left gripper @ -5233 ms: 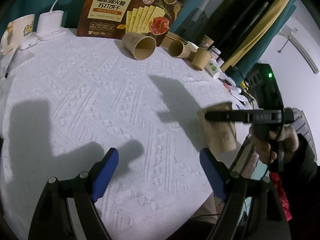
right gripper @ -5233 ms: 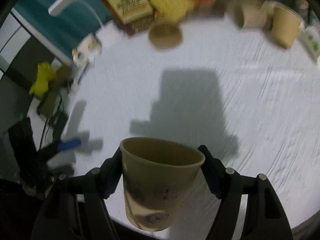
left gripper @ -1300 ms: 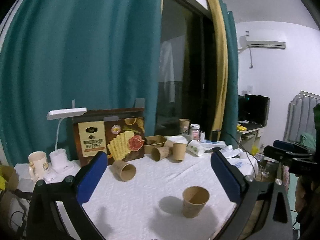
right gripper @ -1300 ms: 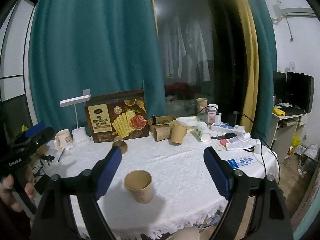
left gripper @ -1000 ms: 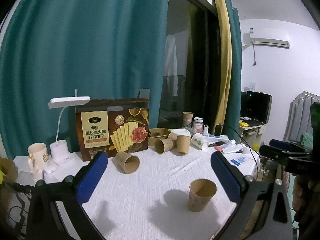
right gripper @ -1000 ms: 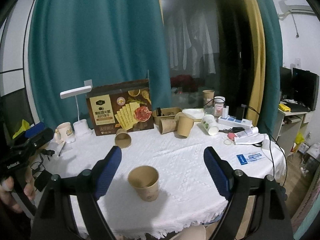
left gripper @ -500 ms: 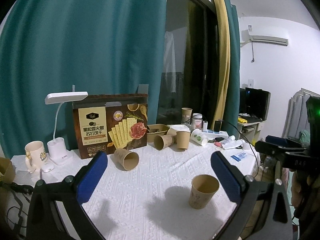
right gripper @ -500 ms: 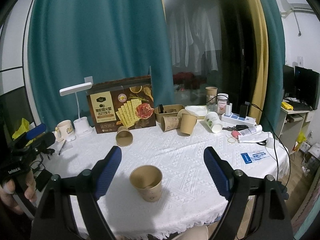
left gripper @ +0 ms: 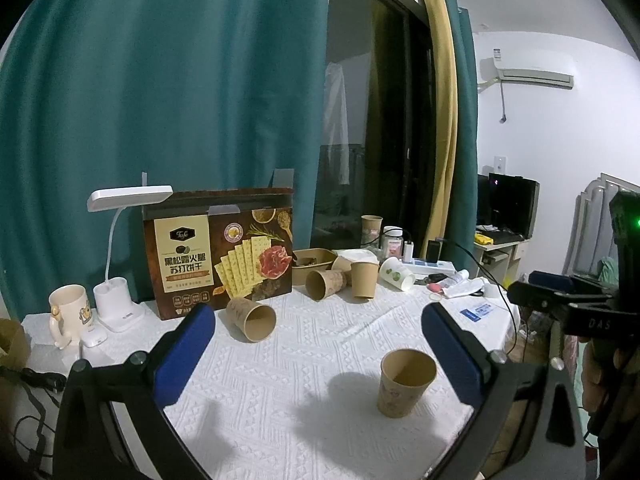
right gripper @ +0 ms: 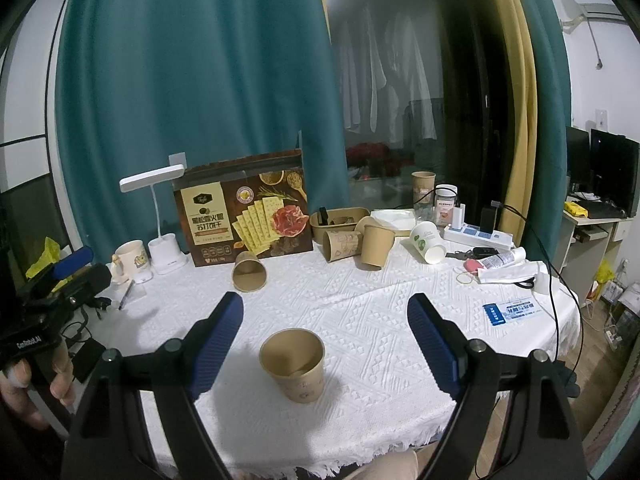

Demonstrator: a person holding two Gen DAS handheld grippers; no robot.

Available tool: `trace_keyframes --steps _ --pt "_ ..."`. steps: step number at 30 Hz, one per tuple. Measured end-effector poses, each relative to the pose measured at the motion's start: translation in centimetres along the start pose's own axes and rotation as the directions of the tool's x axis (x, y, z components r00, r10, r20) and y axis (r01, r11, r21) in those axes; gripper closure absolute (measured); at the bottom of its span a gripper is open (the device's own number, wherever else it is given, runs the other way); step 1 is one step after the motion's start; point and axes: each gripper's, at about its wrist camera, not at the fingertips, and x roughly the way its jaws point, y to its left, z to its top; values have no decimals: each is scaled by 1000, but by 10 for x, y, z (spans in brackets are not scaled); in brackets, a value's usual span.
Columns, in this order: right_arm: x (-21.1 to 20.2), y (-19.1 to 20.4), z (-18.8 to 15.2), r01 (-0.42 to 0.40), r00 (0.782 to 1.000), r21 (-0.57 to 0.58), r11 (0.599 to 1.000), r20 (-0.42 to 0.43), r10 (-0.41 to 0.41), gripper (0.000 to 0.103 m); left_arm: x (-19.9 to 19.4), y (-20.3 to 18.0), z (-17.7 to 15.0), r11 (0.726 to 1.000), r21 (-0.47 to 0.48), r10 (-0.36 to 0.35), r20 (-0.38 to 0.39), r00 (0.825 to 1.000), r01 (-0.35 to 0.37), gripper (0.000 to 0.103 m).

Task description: Flip cup upright

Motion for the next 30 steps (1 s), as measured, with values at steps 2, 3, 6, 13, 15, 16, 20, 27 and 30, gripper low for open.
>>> trace_keyframes --steps 2,3,6,13,15,16,20,27,30 --pt "1 0 0 0 1000 2 1000 -1 0 21 0 0 0 1000 0 0 0 1000 0 0" --pt "1 0 -1 0 1000 2 1000 -1 0 21 0 0 0 1000 0 0 1 1000 0 0" --pt "2 0 -1 0 1000 2 1000 -2 0 21 0 0 0 1000 -1 0 0 1000 0 0" --pt "2 0 -1 0 1000 5 1000 -2 0 21 0 0 0 1000 1 -1 1 1000 1 0" --pt "2 0 -4 0 1000 7 1000 -2 0 21 0 0 0 1000 1 -5 2 1000 5 0" --pt "1 -1 -6 0 1000 8 1000 -2 0 21 0 0 1 1000 1 -9 2 1000 9 0" --pt "1 0 -9 0 1000 10 1000 -3 0 21 2 2 4 1000 -1 -22 1 1000 22 0" --pt "1 -1 -10 0 1000 11 1000 -4 0 21 1 1 4 1000 2 -24 0 1000 24 0" --pt "1 -1 -10 0 1000 11 1000 -4 0 21 1 1 5 1000 2 -23 0 1000 23 0"
